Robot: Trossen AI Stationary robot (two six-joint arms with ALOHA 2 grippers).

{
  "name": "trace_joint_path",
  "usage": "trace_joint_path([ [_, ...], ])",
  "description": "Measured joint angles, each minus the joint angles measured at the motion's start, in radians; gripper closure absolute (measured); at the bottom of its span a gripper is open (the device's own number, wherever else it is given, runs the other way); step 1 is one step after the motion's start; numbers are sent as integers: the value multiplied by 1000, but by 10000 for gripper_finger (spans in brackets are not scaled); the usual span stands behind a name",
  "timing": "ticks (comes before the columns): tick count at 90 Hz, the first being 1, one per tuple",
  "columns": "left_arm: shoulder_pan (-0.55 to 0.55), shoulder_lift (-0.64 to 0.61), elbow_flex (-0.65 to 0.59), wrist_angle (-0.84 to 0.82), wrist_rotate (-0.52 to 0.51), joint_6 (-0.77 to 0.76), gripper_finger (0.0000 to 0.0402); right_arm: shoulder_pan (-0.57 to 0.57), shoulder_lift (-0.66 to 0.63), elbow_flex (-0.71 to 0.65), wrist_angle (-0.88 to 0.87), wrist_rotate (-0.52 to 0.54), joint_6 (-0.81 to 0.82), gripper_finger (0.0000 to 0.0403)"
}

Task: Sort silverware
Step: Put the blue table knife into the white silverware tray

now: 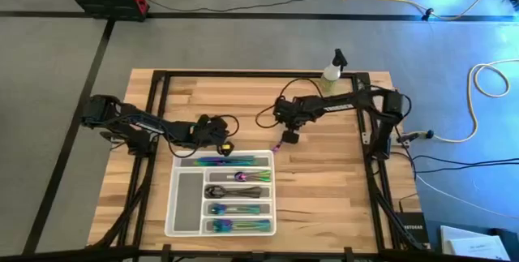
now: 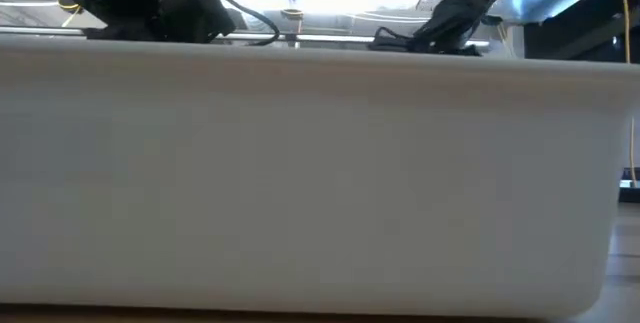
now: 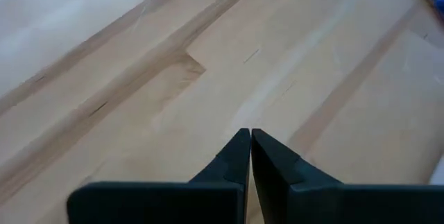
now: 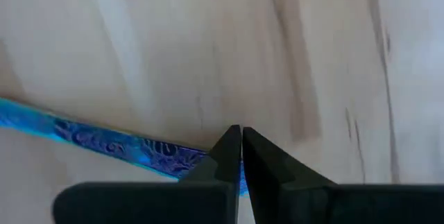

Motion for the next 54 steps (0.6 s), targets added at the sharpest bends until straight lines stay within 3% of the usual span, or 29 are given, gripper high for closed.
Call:
trace_joint_path([
  [54, 1, 1, 0, -5, 44, 9, 402, 15, -365, -312, 83, -9, 167, 403],
])
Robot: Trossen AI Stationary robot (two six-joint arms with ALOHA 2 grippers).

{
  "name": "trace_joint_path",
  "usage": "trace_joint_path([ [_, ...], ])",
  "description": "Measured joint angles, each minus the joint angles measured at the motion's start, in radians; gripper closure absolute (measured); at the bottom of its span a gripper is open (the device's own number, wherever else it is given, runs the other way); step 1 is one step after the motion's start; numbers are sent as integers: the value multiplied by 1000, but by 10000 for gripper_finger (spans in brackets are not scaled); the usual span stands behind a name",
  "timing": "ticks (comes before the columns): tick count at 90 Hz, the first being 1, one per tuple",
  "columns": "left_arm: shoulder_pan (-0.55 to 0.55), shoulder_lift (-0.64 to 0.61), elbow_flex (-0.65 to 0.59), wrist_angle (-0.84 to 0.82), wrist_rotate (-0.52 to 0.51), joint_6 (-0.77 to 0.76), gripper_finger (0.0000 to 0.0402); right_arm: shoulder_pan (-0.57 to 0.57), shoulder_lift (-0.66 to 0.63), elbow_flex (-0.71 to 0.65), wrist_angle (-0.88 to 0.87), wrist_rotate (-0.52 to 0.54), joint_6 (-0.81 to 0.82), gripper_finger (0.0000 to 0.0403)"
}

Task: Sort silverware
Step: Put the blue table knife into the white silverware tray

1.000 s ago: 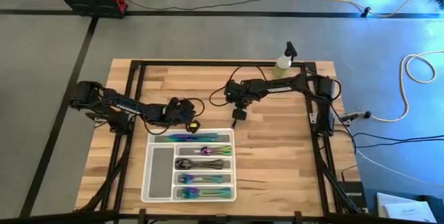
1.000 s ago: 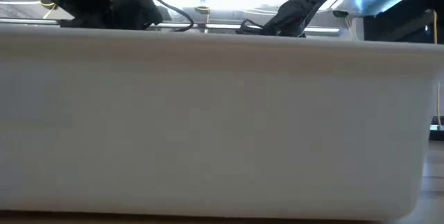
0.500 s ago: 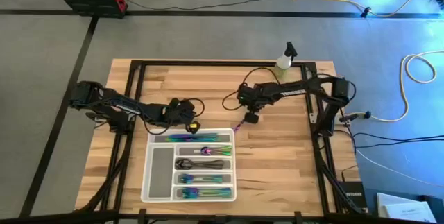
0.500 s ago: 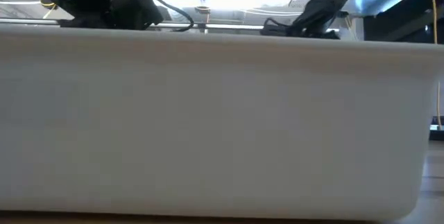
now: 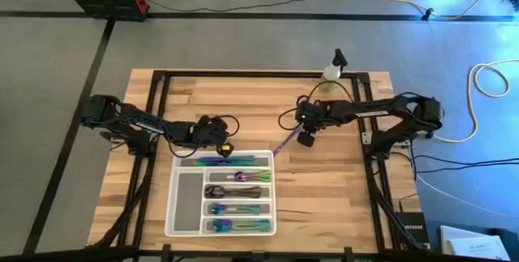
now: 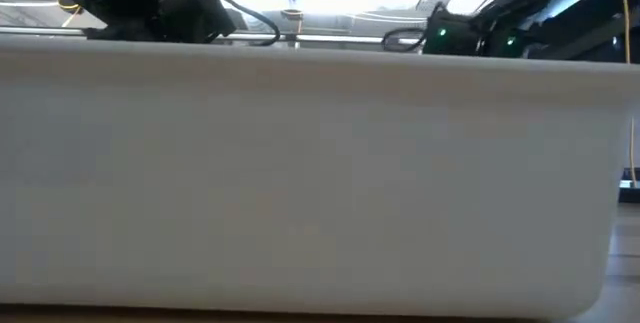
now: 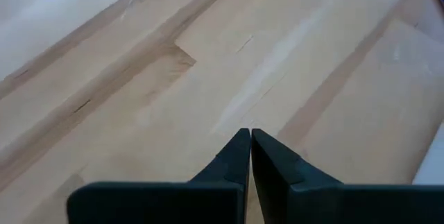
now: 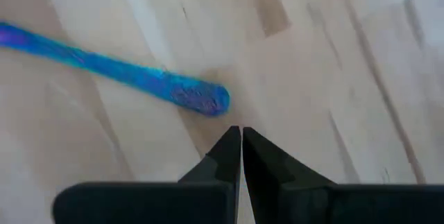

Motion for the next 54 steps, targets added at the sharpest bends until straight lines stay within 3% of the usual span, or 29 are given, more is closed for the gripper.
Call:
trace_joint_path([
  [24, -26, 19, 1, -53, 62, -22, 402, 88, -80, -9, 110, -20, 4, 403],
  [37, -65, 17, 2, -73, 49, -49, 402, 138, -74, -9, 148, -151, -13, 403],
  [54, -86, 17, 2, -64, -1, -46, 402, 212, -17, -11, 224, -137, -60, 403],
])
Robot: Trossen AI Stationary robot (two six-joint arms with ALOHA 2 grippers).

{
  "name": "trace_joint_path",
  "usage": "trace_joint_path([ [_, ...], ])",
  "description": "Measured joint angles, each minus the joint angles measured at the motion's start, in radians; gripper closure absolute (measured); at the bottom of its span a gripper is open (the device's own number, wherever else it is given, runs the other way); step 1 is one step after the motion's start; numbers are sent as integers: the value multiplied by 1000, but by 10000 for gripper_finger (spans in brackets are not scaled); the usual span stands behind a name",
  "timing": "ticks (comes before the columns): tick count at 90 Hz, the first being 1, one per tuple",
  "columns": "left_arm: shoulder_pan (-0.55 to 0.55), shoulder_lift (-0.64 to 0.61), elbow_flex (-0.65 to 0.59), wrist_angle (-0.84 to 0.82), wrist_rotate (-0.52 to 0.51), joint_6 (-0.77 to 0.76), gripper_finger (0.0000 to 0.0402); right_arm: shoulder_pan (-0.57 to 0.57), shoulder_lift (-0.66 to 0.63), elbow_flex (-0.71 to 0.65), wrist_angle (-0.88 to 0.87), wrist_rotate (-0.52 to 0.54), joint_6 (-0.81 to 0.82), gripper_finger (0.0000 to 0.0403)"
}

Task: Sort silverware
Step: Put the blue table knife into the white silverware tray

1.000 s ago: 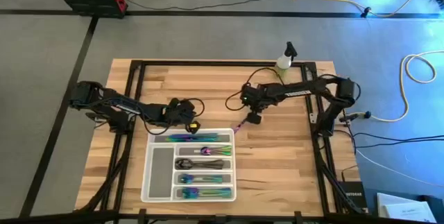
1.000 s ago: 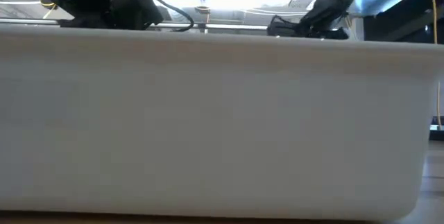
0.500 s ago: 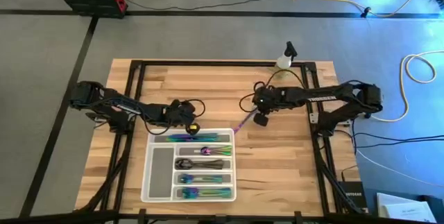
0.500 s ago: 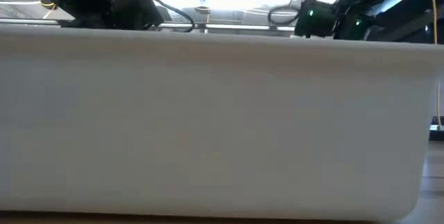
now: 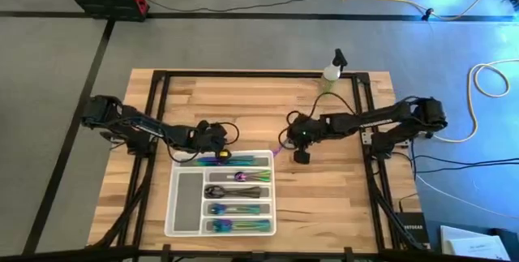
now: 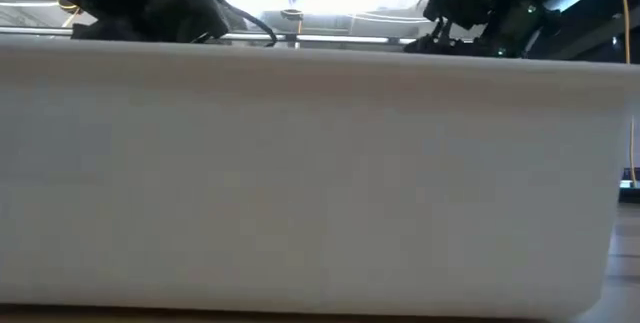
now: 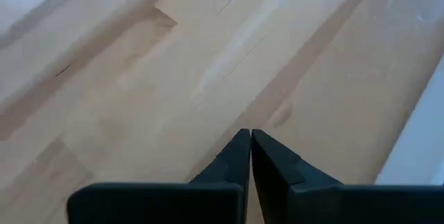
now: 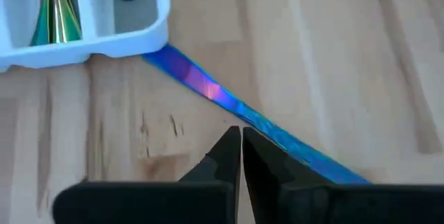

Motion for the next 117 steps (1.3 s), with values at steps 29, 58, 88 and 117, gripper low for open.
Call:
trace_joint_path([
  [29, 8, 2, -2, 88, -4, 56, 402, -20, 109, 0, 67, 72, -21, 403],
  [58, 9, 2, -2, 97, -19, 65, 402, -76, 198, 3, 107, 55, -23, 403],
  [88, 9, 2, -2, 102, -21, 78, 402, -114, 199, 5, 67, 111, -53, 403],
  [117, 9, 2, -2, 200, -37, 125, 402, -244, 203, 0, 116, 139, 25, 403],
])
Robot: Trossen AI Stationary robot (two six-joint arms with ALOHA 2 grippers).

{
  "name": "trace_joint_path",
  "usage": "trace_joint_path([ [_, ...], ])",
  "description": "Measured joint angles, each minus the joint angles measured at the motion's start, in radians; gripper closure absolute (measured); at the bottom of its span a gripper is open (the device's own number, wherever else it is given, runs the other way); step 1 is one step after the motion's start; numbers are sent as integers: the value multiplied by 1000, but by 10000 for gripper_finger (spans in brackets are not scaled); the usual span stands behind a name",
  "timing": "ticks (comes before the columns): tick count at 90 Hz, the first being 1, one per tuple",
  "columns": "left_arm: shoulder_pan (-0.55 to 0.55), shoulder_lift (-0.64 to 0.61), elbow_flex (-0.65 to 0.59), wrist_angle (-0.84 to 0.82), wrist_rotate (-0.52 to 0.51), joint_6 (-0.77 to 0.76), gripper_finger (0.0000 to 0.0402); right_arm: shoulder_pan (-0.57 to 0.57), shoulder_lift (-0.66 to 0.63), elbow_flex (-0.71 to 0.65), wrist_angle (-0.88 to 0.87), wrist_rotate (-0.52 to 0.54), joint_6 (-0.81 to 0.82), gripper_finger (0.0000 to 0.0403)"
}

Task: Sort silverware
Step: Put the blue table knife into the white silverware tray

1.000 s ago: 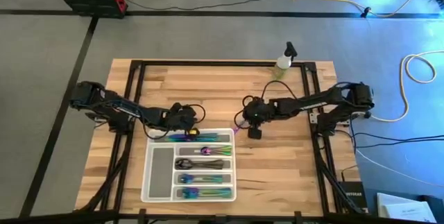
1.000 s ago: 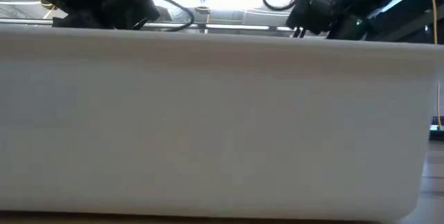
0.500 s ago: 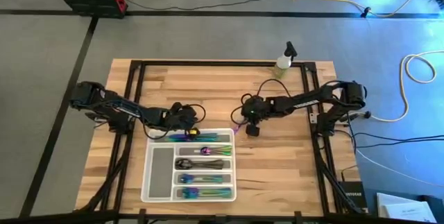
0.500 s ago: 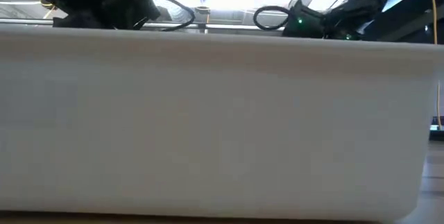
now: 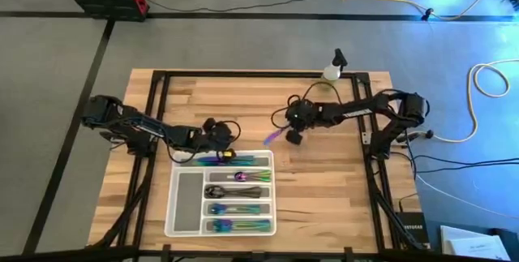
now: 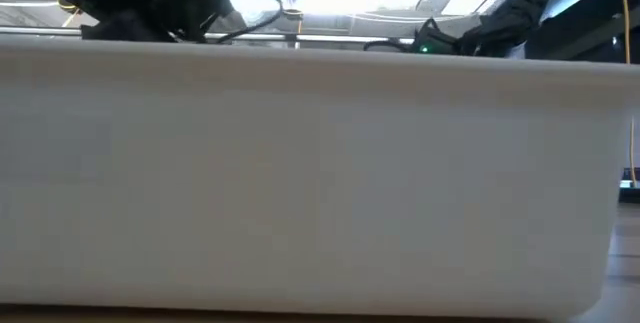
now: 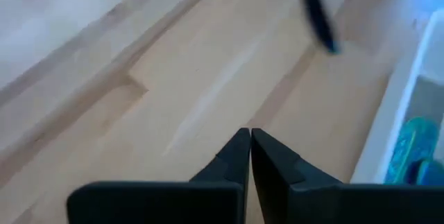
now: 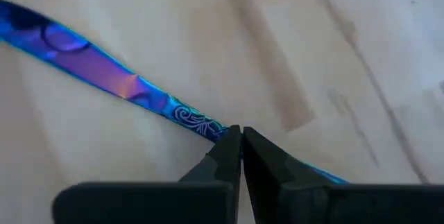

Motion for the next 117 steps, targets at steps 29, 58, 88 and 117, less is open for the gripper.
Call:
trace_joint_path([
  [29, 17, 0, 0, 214, -12, 145, 402, 8, 3, -3, 113, 34, 173, 403],
  [58, 61, 0, 0, 352, -32, 214, 402, 80, 3, -1, 232, 76, 191, 403],
  [88, 210, 163, 116, 465, 278, 260, 402, 79, -51, 1, 214, 102, 136, 403],
  [117, 289, 467, 399, 311, 461, 304, 402, 80, -71, 1, 67, 127, 149, 403],
])
